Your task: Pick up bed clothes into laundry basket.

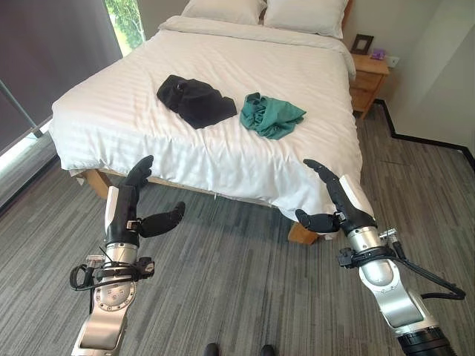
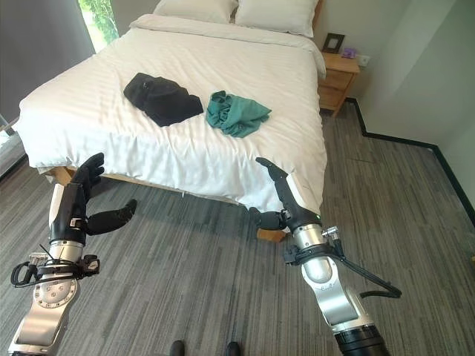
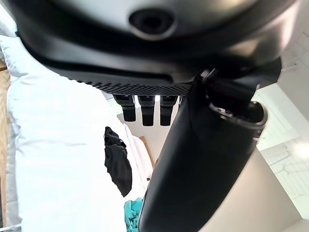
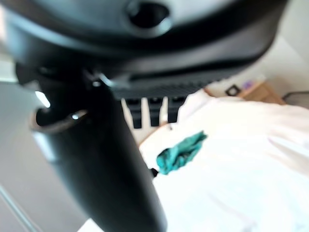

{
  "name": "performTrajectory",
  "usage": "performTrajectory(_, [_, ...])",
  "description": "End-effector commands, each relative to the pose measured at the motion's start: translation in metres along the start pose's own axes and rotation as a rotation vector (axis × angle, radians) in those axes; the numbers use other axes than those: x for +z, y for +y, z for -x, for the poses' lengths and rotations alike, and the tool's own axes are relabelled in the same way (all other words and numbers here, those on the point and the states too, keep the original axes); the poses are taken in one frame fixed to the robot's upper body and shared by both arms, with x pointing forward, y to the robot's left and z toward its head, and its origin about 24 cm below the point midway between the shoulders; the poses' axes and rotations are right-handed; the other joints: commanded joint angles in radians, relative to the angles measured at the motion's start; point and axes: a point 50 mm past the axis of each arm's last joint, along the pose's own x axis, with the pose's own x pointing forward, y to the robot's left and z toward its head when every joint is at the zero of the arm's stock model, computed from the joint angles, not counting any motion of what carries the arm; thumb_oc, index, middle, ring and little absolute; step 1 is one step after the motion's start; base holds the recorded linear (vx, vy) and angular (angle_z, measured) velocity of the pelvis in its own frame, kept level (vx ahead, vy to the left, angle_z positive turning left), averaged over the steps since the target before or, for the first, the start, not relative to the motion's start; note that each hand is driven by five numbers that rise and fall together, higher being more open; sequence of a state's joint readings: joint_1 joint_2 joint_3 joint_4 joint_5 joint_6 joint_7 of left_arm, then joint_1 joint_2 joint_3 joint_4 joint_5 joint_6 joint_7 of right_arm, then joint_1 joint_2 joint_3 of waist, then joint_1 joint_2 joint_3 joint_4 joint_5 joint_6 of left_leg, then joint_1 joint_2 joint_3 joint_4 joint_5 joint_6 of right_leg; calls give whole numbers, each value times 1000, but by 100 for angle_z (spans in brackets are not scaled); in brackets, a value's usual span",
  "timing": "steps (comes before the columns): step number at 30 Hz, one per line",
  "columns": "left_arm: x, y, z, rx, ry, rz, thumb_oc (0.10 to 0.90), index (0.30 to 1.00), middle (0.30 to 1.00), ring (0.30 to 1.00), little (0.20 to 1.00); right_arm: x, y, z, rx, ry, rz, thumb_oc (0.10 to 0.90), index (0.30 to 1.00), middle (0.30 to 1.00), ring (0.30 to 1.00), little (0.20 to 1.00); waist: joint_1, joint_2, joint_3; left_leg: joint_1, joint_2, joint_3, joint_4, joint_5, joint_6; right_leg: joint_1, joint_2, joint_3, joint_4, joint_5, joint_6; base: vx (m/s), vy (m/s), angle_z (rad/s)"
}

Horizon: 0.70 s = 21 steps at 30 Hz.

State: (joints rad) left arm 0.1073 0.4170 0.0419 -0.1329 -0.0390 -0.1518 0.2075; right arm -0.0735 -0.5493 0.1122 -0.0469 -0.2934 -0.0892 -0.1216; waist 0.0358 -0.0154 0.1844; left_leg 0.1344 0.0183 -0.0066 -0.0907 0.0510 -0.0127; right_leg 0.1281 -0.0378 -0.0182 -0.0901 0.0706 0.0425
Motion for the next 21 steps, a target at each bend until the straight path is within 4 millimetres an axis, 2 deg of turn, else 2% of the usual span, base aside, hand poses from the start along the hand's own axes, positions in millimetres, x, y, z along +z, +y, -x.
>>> performTrajectory(1, [29,7,-16,4,-180,-4,800,900,900,900,900,25,-33,-15,-160,-141,-21,800,900,900,900,900,3,-7,-67,-13,57,4,3,-61,-67,-26,-104,-9,54,-80,92,0,0,0])
performTrajectory(4, [26,9,-16,9,-164,-30,800,900,900,900,900,25,-34,-16,-172,-136,-17,800,900,900,900,900,5,-7,-65,-5,58,8,3,-78,-65,-24,-104,-13,55,-89,97,45,23,0])
performTrajectory(8, [29,11,-17,21,-178,-51,800,900,900,900,900,25,-38,-19,-187,-135,-1,800,900,900,900,900,14,-13,-45,-12,54,10,14,-70,-50,-52,-107,0,91,-88,101,-20,63,-3])
performTrajectory(9, [31,10,-18,11,-189,-74,800,900,900,900,900,20,-42,-17,-202,-114,17,800,900,900,900,900,26,-22,-20,-25,39,-6,56,-101,-27,-102,-110,-3,227,-116,109,-89,165,-7])
performTrajectory(10, [31,8,-18,1,-189,-84,800,900,900,900,900,18,-43,-16,-205,-107,28,800,900,900,900,900,27,-26,-12,-30,31,-11,72,-111,-16,-147,-117,1,335,-106,130,-35,146,1])
performTrajectory(11, [31,8,-18,1,-189,-84,800,900,900,900,900,18,-43,-16,-206,-107,29,800,900,900,900,900,28,-27,-14,-32,30,-11,73,-111,-16,-152,-119,2,340,-109,130,-52,175,6])
performTrajectory(12, [29,7,-19,-2,-173,-91,800,900,900,900,900,17,-41,-16,-198,-100,37,800,900,900,900,900,19,-23,29,-21,25,-17,95,-120,6,-227,-138,6,532,22,174,-52,121,10])
performTrajectory(13, [29,7,-19,0,-175,-91,800,900,900,900,900,17,-41,-17,-199,-102,38,800,900,900,900,900,22,-26,30,-25,20,-14,99,-121,7,-241,-142,13,550,18,176,10,240,0])
performTrajectory(14, [29,8,-20,3,-178,-110,800,900,900,900,900,22,-40,-18,-204,-124,40,800,900,900,900,900,25,-7,49,-10,36,-13,86,-123,16,-298,-158,-37,649,23,159,46,110,-3])
performTrajectory(15, [29,8,-20,3,-178,-110,800,900,900,900,900,22,-40,-18,-204,-124,41,800,900,900,900,900,24,-8,49,-10,35,-14,84,-123,15,-302,-160,-38,658,18,158,141,170,2])
performTrajectory(17, [30,5,-21,4,-181,-99,800,900,900,900,900,24,-41,-18,-207,-135,53,800,900,900,900,900,12,-13,45,30,29,-30,48,-129,15,-344,-124,-85,640,-41,132,228,59,10])
performTrajectory(18, [31,5,-22,9,-189,-94,800,900,900,900,900,23,-44,-18,-215,-134,65,800,900,900,900,900,2,-23,46,53,20,-40,35,-138,13,-356,-76,-84,581,-95,116,405,-12,15])
performTrajectory(19, [34,4,-25,8,-202,-90,800,900,900,900,900,22,-49,-19,-229,-134,79,800,900,900,900,900,-15,-50,44,73,-2,-67,12,-143,3,-369,-4,-72,404,-99,97,340,-10,16])
performTrajectory(20, [34,4,-25,9,-203,-91,800,900,900,900,900,22,-49,-19,-230,-134,78,800,900,900,900,900,-17,-45,43,76,5,-69,9,-145,2,-357,2,-76,384,-94,96,452,-95,47])
performTrajectory(21, [35,2,-30,5,-207,-101,800,900,900,900,900,22,-54,-21,-246,-138,94,800,900,900,900,900,-33,-63,40,98,1,-94,3,-177,-12,-357,32,-88,194,-39,89,373,-114,61])
